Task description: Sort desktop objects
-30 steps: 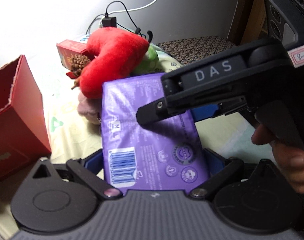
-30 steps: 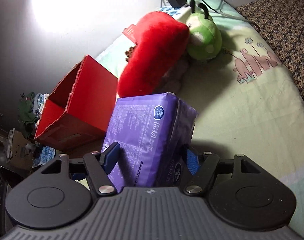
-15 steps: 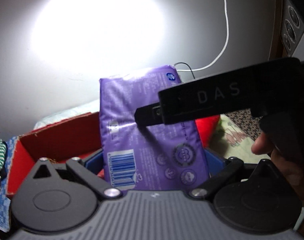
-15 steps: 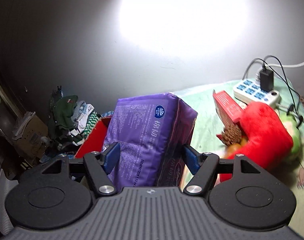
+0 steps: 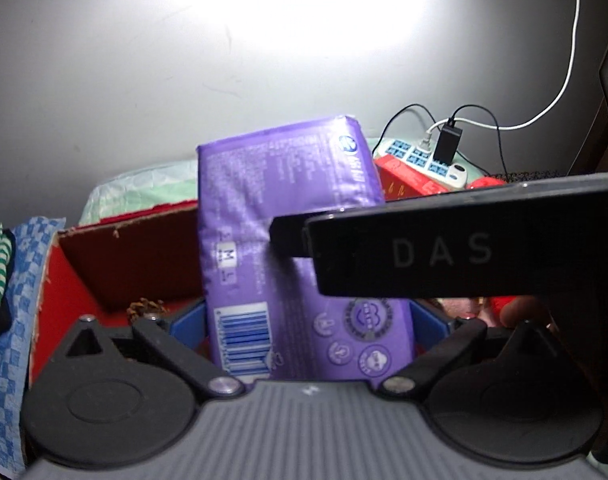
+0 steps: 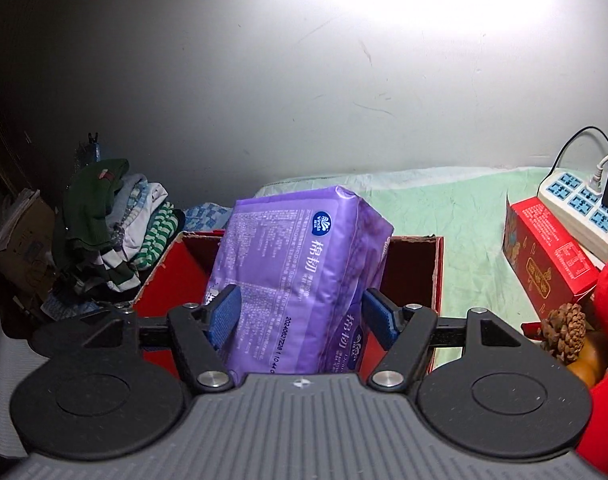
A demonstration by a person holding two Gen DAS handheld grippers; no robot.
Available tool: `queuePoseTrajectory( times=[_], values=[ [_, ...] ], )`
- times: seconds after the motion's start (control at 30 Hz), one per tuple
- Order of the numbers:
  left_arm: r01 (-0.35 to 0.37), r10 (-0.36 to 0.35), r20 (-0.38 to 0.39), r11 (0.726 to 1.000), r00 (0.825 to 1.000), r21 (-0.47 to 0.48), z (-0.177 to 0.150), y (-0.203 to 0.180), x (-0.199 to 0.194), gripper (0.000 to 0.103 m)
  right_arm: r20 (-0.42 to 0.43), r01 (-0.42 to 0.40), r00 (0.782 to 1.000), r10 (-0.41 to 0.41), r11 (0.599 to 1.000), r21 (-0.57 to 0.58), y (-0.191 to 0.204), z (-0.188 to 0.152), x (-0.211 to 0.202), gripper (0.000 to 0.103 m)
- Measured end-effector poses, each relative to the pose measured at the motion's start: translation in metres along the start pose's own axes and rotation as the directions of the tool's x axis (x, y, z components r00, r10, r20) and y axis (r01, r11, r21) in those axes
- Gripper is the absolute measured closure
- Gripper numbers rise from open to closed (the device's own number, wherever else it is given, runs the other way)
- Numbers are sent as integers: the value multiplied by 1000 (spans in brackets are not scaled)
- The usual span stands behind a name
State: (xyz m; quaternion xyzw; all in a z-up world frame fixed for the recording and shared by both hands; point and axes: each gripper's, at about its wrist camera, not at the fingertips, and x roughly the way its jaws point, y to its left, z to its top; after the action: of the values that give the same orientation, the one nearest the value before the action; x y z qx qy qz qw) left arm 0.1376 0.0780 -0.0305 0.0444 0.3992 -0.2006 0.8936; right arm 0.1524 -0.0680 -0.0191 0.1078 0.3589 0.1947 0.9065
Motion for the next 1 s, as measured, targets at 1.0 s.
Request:
queuePoseTrajectory(
  times=[1.0],
  values=[
    [-245, 242, -58, 968, 968, -53, -20, 13, -28, 3, -55, 268, 963, -263, 929, 255, 0, -30, -38, 43]
  ],
)
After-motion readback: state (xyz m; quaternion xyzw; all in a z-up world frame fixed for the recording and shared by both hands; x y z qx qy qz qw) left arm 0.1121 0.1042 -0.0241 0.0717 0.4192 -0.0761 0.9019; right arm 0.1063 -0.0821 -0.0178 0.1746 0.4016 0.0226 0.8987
